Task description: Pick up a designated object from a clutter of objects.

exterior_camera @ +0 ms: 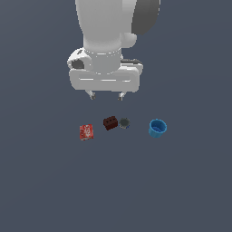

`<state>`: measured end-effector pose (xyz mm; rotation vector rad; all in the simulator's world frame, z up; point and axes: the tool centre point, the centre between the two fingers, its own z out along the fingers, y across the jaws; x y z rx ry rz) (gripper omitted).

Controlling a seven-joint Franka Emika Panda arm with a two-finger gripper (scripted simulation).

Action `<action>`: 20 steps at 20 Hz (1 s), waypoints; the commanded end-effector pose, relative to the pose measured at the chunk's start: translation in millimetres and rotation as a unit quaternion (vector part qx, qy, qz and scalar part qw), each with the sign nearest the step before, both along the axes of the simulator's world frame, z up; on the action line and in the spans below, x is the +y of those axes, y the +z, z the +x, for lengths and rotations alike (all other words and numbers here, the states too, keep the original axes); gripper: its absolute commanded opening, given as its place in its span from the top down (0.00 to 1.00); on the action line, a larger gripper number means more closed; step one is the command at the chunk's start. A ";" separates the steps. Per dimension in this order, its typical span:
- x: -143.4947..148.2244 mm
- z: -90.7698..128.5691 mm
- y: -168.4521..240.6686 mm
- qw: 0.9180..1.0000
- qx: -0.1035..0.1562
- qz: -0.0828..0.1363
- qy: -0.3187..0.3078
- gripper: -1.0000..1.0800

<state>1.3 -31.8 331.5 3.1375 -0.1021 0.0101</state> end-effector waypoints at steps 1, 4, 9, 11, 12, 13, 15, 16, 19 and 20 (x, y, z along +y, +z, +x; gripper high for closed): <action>0.0 0.0 0.0 1.000 0.000 0.000 0.000 0.38; -2.9 0.3 -2.1 1.000 0.000 0.002 -0.003 0.38; -8.0 0.5 -4.7 1.000 0.000 0.006 -0.007 0.38; -5.7 1.2 -6.8 1.000 0.001 0.007 -0.005 0.38; -3.6 1.8 -9.0 1.000 0.001 0.007 -0.003 0.38; -0.7 2.7 -12.0 1.000 0.002 0.008 0.000 0.38; 7.4 4.7 -19.9 1.000 0.004 0.011 0.009 0.38; 12.5 5.9 -24.8 1.000 0.005 0.012 0.014 0.38; 32.1 9.5 -44.1 0.999 0.010 0.019 0.033 0.38; 40.1 10.6 -52.1 0.999 0.012 0.021 0.041 0.38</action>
